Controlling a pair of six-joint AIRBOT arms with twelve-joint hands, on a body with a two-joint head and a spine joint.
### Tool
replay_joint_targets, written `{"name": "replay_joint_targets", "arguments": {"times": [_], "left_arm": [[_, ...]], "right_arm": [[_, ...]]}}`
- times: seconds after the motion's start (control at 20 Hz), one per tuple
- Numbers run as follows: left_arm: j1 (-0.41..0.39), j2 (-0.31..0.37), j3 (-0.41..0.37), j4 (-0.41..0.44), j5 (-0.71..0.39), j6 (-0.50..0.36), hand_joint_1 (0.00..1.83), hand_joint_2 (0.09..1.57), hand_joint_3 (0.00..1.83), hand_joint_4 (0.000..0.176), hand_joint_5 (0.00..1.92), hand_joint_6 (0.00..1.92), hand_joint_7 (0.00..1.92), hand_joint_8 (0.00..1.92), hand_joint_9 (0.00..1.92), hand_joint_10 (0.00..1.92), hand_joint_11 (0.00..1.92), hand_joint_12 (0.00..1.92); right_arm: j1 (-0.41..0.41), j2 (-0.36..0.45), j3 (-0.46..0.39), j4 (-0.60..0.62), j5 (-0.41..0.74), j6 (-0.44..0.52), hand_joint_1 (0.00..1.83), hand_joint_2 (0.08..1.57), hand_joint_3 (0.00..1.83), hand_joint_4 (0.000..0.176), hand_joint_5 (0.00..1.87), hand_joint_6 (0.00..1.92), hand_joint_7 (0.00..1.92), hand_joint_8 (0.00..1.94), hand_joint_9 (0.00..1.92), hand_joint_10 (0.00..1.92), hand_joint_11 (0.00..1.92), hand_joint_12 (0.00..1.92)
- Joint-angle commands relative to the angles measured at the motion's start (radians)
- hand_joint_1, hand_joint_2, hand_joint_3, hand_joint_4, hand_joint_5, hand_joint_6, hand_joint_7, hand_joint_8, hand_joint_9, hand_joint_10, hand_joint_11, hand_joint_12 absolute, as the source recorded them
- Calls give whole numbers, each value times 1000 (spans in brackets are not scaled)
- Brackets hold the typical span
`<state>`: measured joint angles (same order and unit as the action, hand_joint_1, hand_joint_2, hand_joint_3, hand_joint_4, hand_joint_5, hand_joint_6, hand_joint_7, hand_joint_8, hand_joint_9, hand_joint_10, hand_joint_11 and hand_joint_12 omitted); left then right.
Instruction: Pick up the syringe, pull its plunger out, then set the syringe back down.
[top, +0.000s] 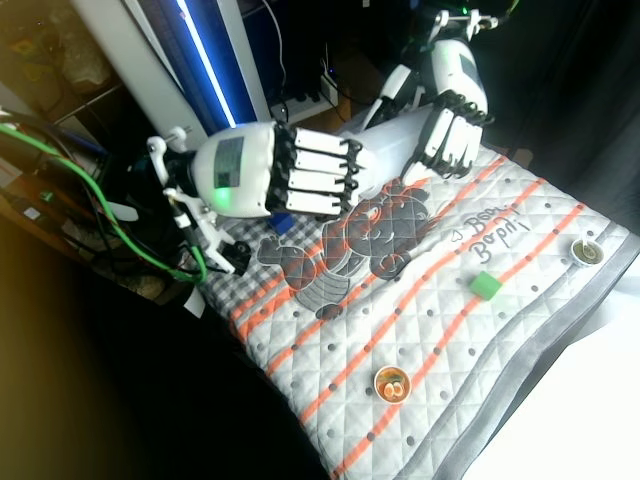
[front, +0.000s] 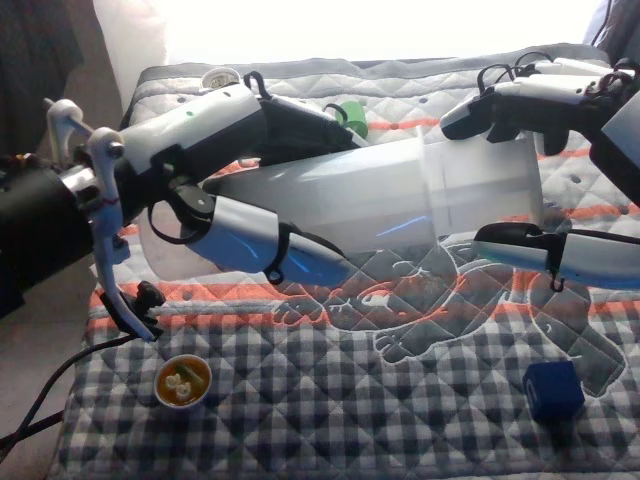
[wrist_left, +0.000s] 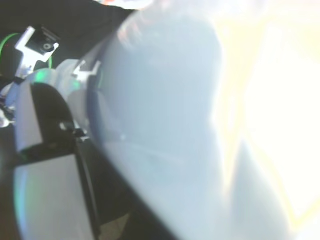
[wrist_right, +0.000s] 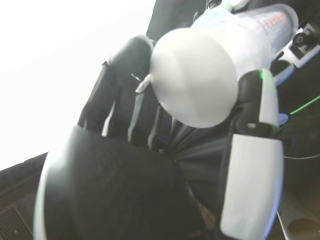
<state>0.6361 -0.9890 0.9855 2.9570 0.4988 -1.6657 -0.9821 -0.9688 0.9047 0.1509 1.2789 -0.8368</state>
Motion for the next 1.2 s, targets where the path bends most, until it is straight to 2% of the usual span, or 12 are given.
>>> {"name": "replay_joint_targets", "arguments": {"times": [0.0, 0.05, 0.1, 0.15, 0.25, 0.35, 0.4, 0.55, 0.75, 0.95, 1.05, 1.15], "left_arm": [[-8, 25, 11, -49, 171, -15, 1204, 1203, 0, 0, 935, 1116, 690, 1419, 613, 1321, 480, 1781], [-4, 30, 10, -54, 172, -15, 1206, 1200, 0, 0, 945, 1091, 692, 1427, 620, 1345, 503, 1802], [-1, 32, 9, -57, 174, -15, 1208, 1198, 0, 0, 950, 1099, 695, 1407, 620, 1352, 520, 1812], [3, 35, 9, -62, 176, -15, 1210, 1197, 0, 0, 956, 1083, 691, 1417, 613, 1351, 513, 1808], [11, 39, 8, -71, 180, -15, 1208, 1205, 1, 0, 942, 1131, 671, 1410, 564, 1336, 441, 1813], [20, 43, 8, -80, 181, -15, 1204, 1215, 1, 0, 932, 1150, 642, 1432, 517, 1347, 352, 1849], [23, 45, 8, -85, 183, -15, 1200, 1222, 1, 0, 913, 1191, 634, 1427, 507, 1301, 353, 1772], [29, 49, 7, -90, 189, -15, 1197, 1228, 0, 0, 895, 1227, 633, 1426, 530, 1270, 397, 1731], [36, 53, 5, -97, 195, -15, 1204, 1215, 0, 0, 921, 1173, 655, 1410, 556, 1271, 417, 1753], [39, 54, 5, -100, 196, -15, 1201, 1218, 1, 0, 913, 1188, 653, 1412, 551, 1297, 423, 1780], [41, 55, 5, -103, 198, -15, 1199, 1215, 0, 0, 919, 1166, 662, 1415, 563, 1313, 446, 1781], [42, 55, 4, -104, 200, -15, 1197, 1218, 1, 0, 909, 1187, 655, 1415, 538, 1302, 406, 1786]], "right_arm": [[-2, 10, 0, -2, 115, -4, 1209, 1181, 0, 0, 850, 1087, 890, 1367, 855, 1721, 904, 1915], [-8, 14, -1, 3, 123, -4, 1209, 1181, 0, 0, 855, 1078, 883, 1382, 865, 1748, 938, 1920], [-11, 16, -1, 7, 128, -4, 1195, 1183, 0, 0, 836, 1156, 885, 1320, 807, 1647, 807, 1917], [-16, 20, -2, 12, 135, -4, 1195, 1174, 0, 0, 851, 1150, 903, 1271, 820, 1605, 807, 1909], [-23, 29, -2, 21, 147, -4, 1202, 1168, 0, 0, 844, 1144, 928, 1241, 844, 1555, 810, 1856], [-33, 38, -2, 37, 162, -4, 1190, 1173, 0, 10, 841, 1186, 904, 1228, 773, 1442, 649, 1767], [-40, 44, -3, 47, 170, -4, 1207, 1162, 0, 0, 860, 1108, 935, 1231, 782, 1425, 649, 1739], [-57, 52, -3, 71, 187, -4, 1225, 1157, 1, 0, 868, 1042, 939, 1273, 747, 1456, 581, 1807], [-84, 66, -3, 113, 209, -4, 1230, 1188, 3, 0, 890, 927, 824, 1544, 784, 1862, 818, 1921], [-103, 80, -1, 147, 228, -4, 1233, 1182, 0, 0, 902, 951, 830, 1497, 728, 1780, 776, 1921], [-110, 84, 0, 160, 235, -4, 1210, 1173, 0, 0, 883, 1038, 874, 1362, 752, 1558, 719, 1838], [-118, 88, 1, 178, 243, -4, 1221, 1178, 2, 0, 858, 1034, 877, 1395, 787, 1579, 737, 1837]]}}
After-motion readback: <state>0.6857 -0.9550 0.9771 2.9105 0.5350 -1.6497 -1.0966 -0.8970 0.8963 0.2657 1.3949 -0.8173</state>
